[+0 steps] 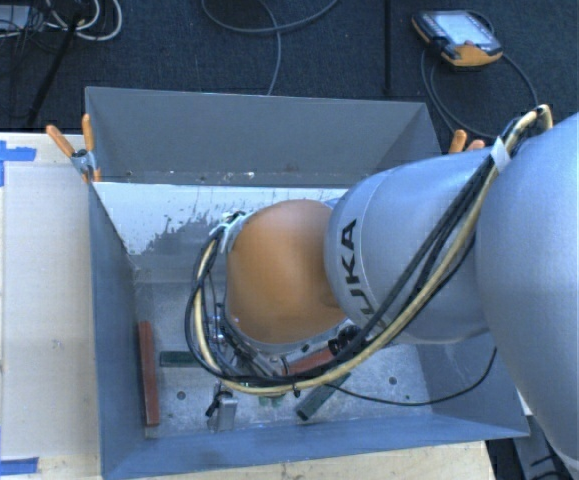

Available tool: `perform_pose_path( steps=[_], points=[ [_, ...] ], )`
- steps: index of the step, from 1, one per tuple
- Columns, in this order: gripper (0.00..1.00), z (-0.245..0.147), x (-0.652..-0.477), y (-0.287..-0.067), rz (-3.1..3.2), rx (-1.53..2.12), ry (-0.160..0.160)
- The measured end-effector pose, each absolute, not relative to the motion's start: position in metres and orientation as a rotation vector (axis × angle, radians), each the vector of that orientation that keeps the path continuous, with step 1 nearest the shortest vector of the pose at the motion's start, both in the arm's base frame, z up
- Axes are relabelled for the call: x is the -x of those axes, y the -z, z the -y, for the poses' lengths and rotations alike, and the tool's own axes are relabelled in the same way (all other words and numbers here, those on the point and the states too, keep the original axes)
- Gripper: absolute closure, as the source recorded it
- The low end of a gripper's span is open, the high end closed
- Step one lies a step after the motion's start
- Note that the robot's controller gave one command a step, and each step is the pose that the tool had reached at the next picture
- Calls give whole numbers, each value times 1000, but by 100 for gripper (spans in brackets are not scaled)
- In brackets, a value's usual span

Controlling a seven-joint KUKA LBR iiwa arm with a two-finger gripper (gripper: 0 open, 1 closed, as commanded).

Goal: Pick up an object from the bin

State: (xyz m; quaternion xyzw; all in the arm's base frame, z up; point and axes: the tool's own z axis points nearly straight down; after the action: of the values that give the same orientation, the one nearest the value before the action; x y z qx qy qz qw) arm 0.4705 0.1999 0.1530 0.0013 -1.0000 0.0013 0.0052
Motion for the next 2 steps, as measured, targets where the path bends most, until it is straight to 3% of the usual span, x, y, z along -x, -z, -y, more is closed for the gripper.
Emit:
perform_pose_path(
  steps=[1, 2],
  points=[
    [0, -199, -473, -157, 3139, 2, -1],
    [0, -180, -524, -102, 3148, -83, 4]
  ],
)
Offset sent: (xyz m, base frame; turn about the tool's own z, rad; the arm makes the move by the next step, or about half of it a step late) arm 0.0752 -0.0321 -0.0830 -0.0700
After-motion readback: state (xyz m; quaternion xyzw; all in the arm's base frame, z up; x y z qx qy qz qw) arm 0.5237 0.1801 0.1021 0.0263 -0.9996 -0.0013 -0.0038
